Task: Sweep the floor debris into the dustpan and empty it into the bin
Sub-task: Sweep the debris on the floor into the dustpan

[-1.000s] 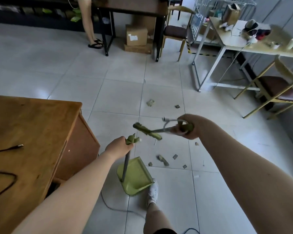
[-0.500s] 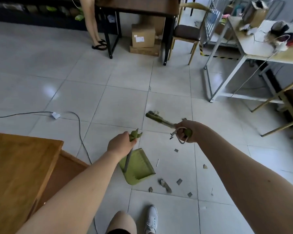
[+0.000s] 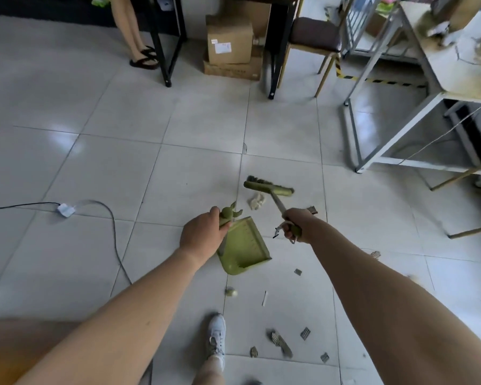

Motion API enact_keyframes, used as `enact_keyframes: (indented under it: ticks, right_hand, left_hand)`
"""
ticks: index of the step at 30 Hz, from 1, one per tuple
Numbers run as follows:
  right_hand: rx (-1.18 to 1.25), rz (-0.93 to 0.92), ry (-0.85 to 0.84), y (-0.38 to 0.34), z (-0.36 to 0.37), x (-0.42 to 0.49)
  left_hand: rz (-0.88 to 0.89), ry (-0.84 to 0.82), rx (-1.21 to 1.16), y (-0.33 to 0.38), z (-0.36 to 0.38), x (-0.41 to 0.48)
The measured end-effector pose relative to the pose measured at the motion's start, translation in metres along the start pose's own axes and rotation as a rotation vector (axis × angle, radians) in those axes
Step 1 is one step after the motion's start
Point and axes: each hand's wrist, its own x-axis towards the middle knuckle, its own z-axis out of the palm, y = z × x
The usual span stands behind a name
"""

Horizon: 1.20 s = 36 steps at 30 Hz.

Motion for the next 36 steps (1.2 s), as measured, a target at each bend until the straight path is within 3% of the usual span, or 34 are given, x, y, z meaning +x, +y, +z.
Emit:
enact_keyframes:
  ticks: [4, 9, 16, 29, 36]
  right_hand:
    - [0.029, 0.035, 0.012, -0.024, 0.013, 0.059]
    - [-0.13, 0.092, 0.043, -0.021, 0.011, 0.112]
    - [-0.269, 0.253, -0.016, 0.051, -0.01, 0.109]
    - [-0.493, 0.327, -0.122, 0.246, -0.039, -0.019]
    - [-0.567, 0.374, -0.135, 0.332, -0.064, -0.094]
  left_hand:
    - [0.004, -0.017, -0.033, -0.015, 0.006, 0.051]
    - [0.011, -0.033, 0.05, -0.044, 0.016, 0.079]
    - [-0.15, 0.056, 0.018, -0.088, 0.015, 0.067]
    - [-0.294, 0.191, 0.206, -0.019, 0.049, -0.134]
    - [-0.3, 0.152, 0.203, 0.007, 0.067, -0.239]
